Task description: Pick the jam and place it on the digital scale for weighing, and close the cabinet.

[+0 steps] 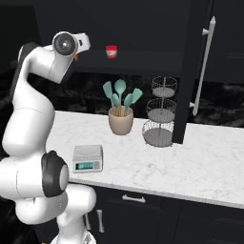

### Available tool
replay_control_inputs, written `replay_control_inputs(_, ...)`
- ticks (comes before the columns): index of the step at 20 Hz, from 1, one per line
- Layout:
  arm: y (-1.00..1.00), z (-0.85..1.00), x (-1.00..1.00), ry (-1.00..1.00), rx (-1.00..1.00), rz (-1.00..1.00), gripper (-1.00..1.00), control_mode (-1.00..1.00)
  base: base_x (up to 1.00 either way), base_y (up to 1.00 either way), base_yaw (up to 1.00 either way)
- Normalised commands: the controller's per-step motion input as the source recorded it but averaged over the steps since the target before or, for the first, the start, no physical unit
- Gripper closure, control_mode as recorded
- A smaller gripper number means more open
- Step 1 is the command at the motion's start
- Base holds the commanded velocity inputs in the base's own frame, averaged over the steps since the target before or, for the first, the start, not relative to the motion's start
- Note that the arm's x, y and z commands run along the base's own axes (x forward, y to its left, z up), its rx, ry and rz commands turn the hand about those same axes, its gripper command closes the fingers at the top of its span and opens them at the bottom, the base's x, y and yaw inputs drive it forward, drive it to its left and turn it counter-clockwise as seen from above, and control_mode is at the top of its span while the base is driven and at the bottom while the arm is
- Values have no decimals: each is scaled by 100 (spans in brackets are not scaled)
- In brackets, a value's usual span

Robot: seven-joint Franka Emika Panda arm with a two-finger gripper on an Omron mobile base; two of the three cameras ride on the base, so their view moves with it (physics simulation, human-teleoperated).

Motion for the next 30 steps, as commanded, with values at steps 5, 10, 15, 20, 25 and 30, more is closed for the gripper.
replay_control_inputs(5, 0, 0, 31, 1, 0, 0, -100, -100, 0, 0, 0)
replay_control_inputs(10, 23, -8, 20, 5, 12, 0, -100, -100, 0, 0, 0)
replay_control_inputs(15, 19, -11, 30, 5, 7, 0, -100, -100, 0, 0, 0)
replay_control_inputs(20, 0, -4, 31, 4, 0, 0, -100, -100, 0, 0, 0)
replay_control_inputs(25, 12, -17, 31, 5, 0, 0, -100, -100, 0, 0, 0)
replay_control_inputs(30, 8, -8, 35, 6, 0, 0, -100, -100, 0, 0, 0)
